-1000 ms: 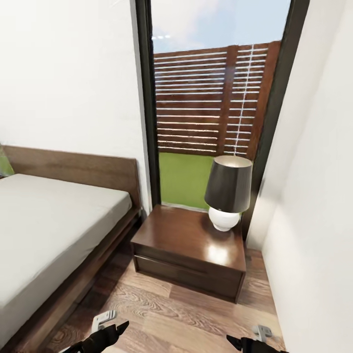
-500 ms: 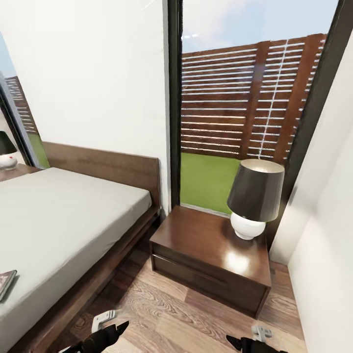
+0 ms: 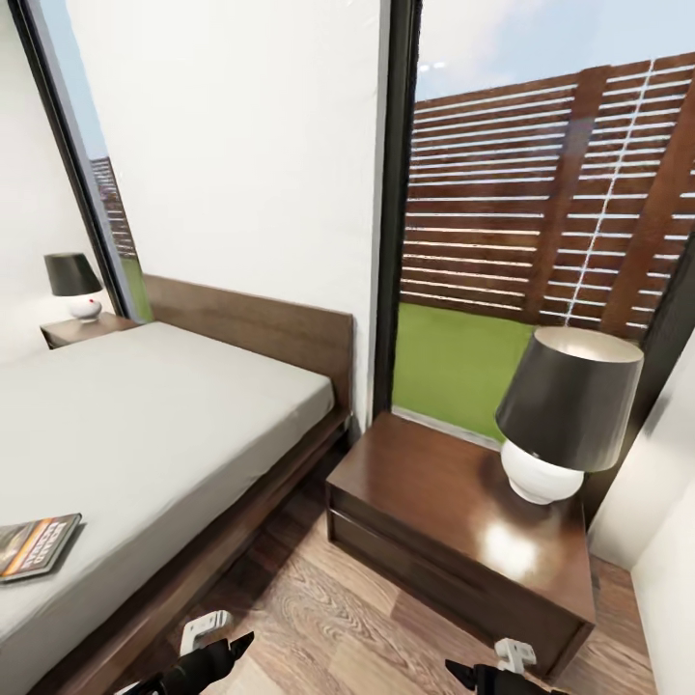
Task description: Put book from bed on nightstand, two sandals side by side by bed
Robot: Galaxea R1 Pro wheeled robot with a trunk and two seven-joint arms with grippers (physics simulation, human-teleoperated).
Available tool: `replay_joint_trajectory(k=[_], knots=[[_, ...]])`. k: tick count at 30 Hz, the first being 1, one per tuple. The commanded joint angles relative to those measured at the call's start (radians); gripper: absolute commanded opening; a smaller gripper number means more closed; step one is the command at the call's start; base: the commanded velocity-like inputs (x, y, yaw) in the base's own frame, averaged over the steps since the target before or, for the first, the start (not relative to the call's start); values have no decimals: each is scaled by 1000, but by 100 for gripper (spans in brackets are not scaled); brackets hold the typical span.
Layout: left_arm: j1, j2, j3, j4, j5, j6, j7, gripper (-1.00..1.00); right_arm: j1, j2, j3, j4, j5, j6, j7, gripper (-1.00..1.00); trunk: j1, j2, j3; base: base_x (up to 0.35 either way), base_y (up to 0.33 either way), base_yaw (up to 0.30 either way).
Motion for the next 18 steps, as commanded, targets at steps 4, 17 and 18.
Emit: replay_joint_trajectory(k=[4, 17, 18], knots=[[-1, 0, 1, 1, 9, 4, -4, 100, 0, 0, -2, 0, -2, 0, 4, 100, 0, 0, -1, 216, -64, 285], [-1, 0, 1, 1, 9, 4, -4, 100, 0, -1, -2, 1, -2, 0, 4, 100, 0, 0, -1, 40, -8, 285], [-1, 0, 1, 1, 9, 4, -4, 100, 0, 0, -2, 1, -2, 0, 4, 100, 0, 0, -1, 123, -90, 285]])
